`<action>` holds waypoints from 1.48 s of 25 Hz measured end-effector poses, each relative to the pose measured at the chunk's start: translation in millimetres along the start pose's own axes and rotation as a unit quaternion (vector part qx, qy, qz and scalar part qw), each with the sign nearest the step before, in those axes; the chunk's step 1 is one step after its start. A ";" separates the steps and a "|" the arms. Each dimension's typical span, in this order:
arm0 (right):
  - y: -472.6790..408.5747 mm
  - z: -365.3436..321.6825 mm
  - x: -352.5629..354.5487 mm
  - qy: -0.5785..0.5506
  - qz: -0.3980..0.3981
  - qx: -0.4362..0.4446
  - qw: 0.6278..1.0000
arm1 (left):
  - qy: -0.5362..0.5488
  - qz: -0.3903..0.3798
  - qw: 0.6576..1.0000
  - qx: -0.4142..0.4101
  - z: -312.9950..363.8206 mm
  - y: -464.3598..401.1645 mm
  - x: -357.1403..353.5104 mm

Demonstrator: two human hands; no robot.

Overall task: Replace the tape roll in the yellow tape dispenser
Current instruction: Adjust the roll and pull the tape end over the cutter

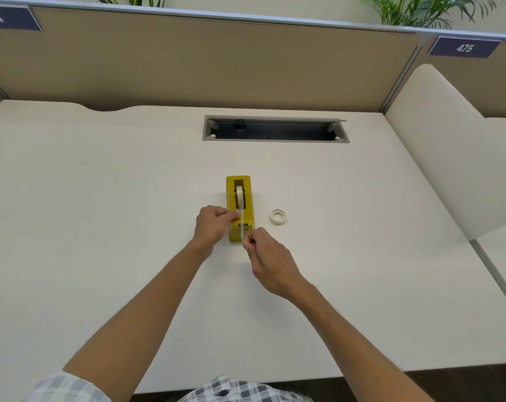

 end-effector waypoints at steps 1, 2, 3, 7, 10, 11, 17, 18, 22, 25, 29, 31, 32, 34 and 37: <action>0.5 0.1 0.4 -0.002 0.003 0.001 1.000 | 0.032 -0.013 0.999 0.020 -0.5 0.9 -1.7; 0.6 0.6 0.9 -0.001 0.006 0.002 1.000 | 0.052 -0.021 0.998 0.035 -0.7 1.6 -2.8; 0.6 1.2 1.0 0.002 0.007 0.004 1.000 | 0.063 -0.023 0.997 0.047 -0.4 2.4 -3.0; 1.1 5.2 4.2 0.009 0.047 0.005 0.999 | 0.084 -0.025 0.993 0.075 0.2 4.0 -2.7; 0.0 13.9 20.7 -0.068 0.144 -0.043 0.986 | 0.084 -0.019 0.991 0.098 1.1 3.9 -0.5; -1.7 18.8 25.5 -0.103 0.175 -0.069 0.977 | 0.084 -0.016 0.991 0.104 1.4 3.8 0.5; -34.5 40.0 23.9 -0.139 0.198 -0.159 0.957 | 0.078 -0.014 0.991 0.103 3.7 4.0 2.7; -42.0 36.9 18.0 -0.094 0.162 -0.134 0.973 | 0.081 -0.018 0.991 0.101 5.0 4.2 2.2; -54.2 30.0 -6.6 0.027 0.050 -0.063 0.996 | 0.087 -0.019 0.991 0.098 10.9 6.7 1.3; -55.2 30.8 -12.3 0.051 0.053 -0.040 0.996 | 0.084 -0.020 0.992 0.091 12.7 7.8 0.1; -56.1 33.5 -13.8 0.051 0.052 -0.041 0.997 | 0.072 -0.015 0.994 0.082 11.7 11.8 -1.5; -56.5 33.5 -14.1 0.047 0.051 -0.042 0.997 | 0.065 0.001 0.995 0.076 11.4 13.7 -0.2; -56.4 33.7 -14.1 0.048 0.051 -0.042 0.997 | 0.060 0.009 0.995 0.074 10.7 15.2 0.2; -56.6 34.5 -14.1 0.045 0.053 -0.041 0.997 | 0.041 0.025 0.997 0.068 8.4 18.6 0.6; -56.4 34.8 -13.1 0.031 0.065 -0.039 0.997 | 0.043 0.042 0.997 0.058 6.6 25.1 2.3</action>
Point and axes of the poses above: each hand's wrist, its own y-axis away from the middle knuckle, its own x-axis out of the back of the hand, z = x × y, the point moved 9 cm from there along -y, towards the middle knuckle, and after that the axes turned 11 degrees about z, right-handed, at the moved point
